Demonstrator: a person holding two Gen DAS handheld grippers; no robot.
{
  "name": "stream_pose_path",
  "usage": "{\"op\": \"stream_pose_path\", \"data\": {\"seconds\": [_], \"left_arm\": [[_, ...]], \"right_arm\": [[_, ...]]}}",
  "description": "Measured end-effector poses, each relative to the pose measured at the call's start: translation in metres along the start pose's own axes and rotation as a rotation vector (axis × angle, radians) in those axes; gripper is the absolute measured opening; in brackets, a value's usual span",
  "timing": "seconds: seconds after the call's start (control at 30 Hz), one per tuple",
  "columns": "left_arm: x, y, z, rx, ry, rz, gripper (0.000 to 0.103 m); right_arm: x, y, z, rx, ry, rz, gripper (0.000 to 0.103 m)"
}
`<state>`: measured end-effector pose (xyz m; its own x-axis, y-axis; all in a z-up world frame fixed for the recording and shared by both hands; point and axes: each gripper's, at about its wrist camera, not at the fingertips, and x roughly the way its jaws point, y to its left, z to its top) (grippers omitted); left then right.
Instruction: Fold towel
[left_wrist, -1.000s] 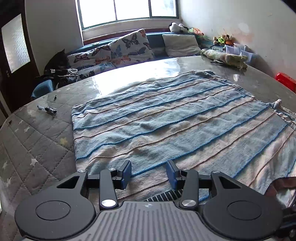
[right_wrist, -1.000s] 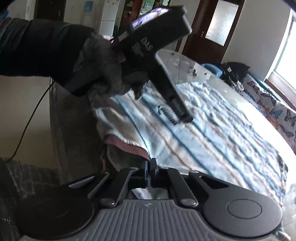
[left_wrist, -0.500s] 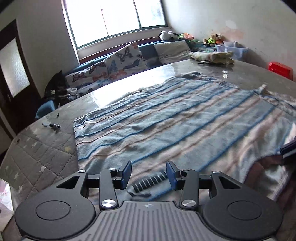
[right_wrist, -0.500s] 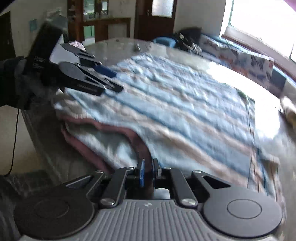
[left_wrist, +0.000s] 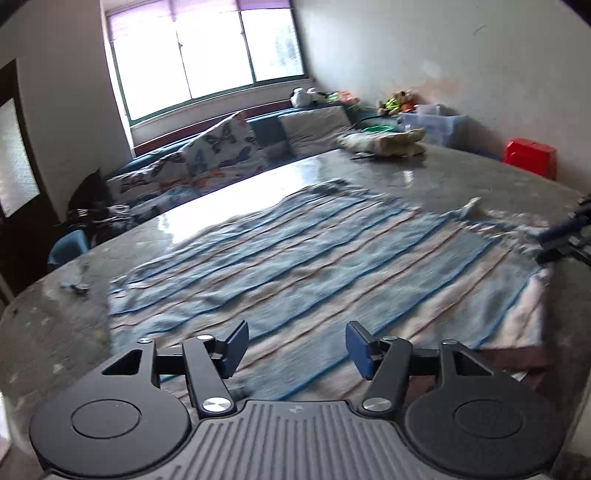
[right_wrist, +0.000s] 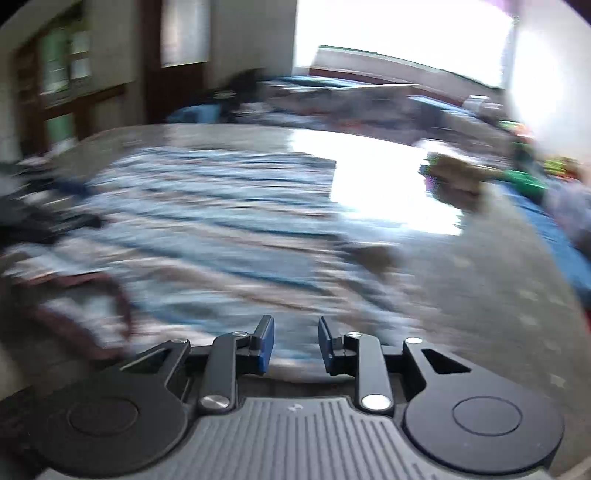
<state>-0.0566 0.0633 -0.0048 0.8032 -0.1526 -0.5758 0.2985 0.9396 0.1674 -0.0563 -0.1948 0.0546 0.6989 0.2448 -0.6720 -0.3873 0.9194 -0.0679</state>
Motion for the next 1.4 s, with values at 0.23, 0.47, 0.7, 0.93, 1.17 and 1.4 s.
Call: {"op": "stream_pose_path", "data": {"seconds": [0.23, 0.47, 0.7, 0.93, 1.17, 1.4], "left_arm": [[0.006, -0.037, 0.005, 0.011, 0.003, -0.084, 0.066], [0.012, -0.070, 0.011, 0.069, -0.006, -0.131, 0.067], [0.022, -0.091, 0.013, 0.107, -0.002, -0.167, 0.067], [0.022, -0.097, 0.010, 0.091, -0.001, -0.193, 0.067], [0.010, -0.078, 0.005, 0.044, -0.014, -0.155, 0.069], [0.004, -0.059, 0.004, -0.008, -0.023, -0.112, 0.069]], "right_arm": [[0.014, -0.065, -0.020, 0.237, -0.014, -0.205, 0.037], [0.022, -0.083, -0.031, 0.341, -0.044, -0.175, 0.023], [0.004, -0.080, -0.028, 0.388, -0.121, -0.168, 0.004], [-0.029, -0.051, 0.007, 0.267, -0.227, -0.092, 0.004], [-0.031, 0.002, 0.026, 0.153, -0.242, 0.090, 0.004], [-0.007, 0.039, 0.027, 0.117, -0.168, 0.246, 0.010]]}}
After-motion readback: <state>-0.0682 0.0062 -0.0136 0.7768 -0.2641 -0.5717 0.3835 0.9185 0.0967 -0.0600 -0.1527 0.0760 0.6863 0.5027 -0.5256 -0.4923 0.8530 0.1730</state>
